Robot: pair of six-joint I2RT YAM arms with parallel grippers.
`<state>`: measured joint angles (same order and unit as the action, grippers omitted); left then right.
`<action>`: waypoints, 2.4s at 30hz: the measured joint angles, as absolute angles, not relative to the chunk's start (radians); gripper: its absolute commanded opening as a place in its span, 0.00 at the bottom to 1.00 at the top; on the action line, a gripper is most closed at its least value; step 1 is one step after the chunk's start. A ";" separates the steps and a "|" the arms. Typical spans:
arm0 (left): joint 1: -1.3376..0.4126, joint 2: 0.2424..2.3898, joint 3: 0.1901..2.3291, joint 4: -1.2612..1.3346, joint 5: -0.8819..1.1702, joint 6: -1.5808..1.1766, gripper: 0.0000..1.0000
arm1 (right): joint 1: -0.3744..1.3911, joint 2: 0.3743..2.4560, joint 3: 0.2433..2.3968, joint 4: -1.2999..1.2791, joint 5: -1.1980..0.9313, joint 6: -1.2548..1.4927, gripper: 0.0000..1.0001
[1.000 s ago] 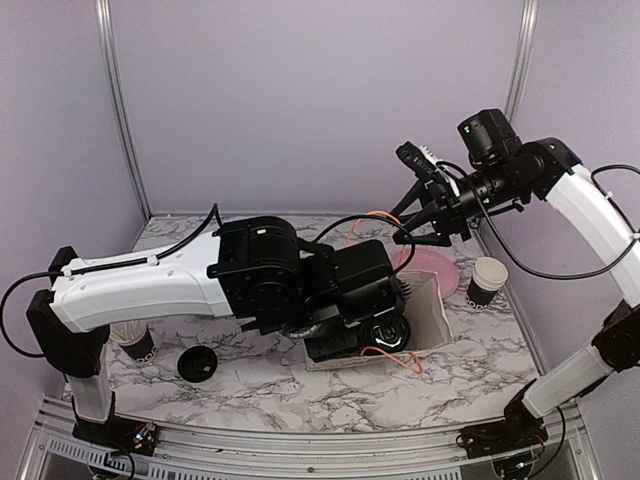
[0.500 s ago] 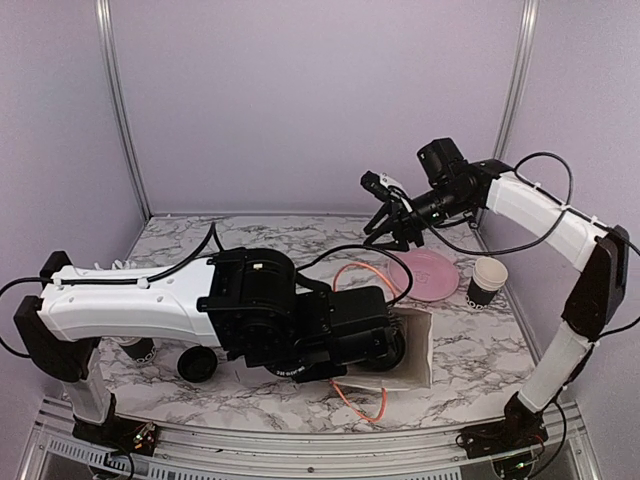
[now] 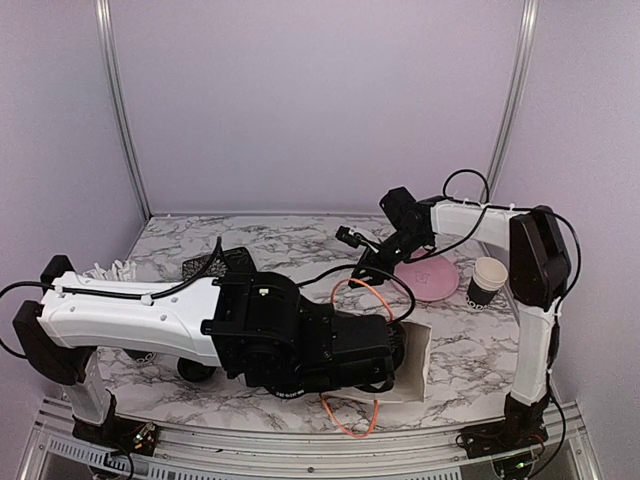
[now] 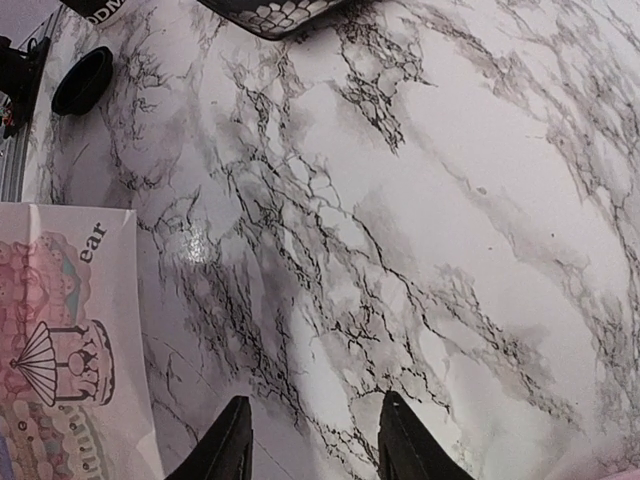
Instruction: Pack the takeout coffee
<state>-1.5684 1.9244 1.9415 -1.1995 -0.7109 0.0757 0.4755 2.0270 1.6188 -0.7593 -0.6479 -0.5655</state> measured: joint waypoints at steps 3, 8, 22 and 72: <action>-1.571 1.924 1.918 -1.179 -0.723 0.088 0.47 | 0.480 2.054 1.618 -0.763 -0.649 -0.571 0.41; -1.575 1.918 1.853 -1.110 -0.743 0.126 0.47 | 0.496 2.111 1.618 -0.770 -0.669 -0.578 0.40; -1.571 1.880 1.681 -0.916 -0.794 0.282 0.47 | 0.567 2.207 1.619 -0.819 -0.741 -0.610 0.39; -1.476 1.862 1.483 -0.598 -0.741 0.454 0.43 | 0.586 2.255 1.639 -0.892 -0.885 -0.694 0.38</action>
